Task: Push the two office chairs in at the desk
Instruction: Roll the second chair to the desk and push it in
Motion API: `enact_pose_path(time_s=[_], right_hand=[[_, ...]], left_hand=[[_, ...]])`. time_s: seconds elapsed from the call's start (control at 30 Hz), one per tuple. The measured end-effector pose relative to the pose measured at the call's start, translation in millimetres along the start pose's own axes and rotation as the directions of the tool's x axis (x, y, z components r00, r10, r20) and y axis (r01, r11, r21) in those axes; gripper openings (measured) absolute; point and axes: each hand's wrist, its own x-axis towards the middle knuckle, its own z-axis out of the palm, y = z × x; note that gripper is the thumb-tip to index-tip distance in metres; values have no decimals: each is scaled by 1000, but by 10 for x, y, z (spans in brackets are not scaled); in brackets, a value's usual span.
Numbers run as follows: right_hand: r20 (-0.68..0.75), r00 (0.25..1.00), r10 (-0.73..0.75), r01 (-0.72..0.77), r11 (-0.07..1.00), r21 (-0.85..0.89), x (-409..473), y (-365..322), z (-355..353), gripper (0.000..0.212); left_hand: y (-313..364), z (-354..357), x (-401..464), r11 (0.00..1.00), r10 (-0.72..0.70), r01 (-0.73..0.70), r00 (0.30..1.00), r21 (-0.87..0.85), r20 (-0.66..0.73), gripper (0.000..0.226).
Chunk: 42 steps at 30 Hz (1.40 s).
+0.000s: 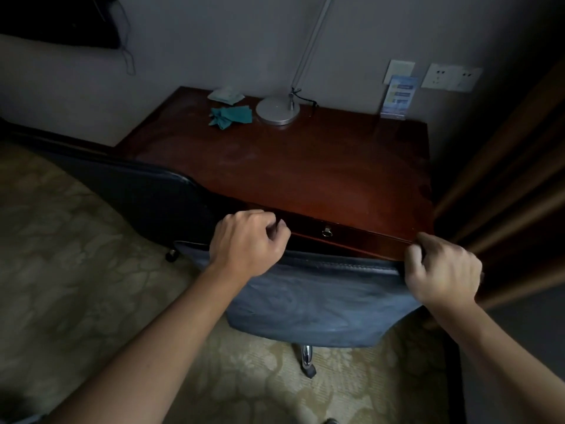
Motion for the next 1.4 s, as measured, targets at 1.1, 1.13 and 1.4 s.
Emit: enact_pose_path(time_s=[1.1,1.13,1.4], right_hand=[[200,928,314,-268,936,-227,-1320,-668,-572,31],[174,935,309,-267,937,-226,-1286,-672,-538,32],[18,966,259,-251,949,-190,-840,-671,-231,39]], left_hand=[[-246,-409,-838,972,212,-197,969,-124,127,39],[-268,-403,-770,971,216,-199,969,-131,124,39],[-421,-265,-167,962,248,-235,965,-139,87,41]])
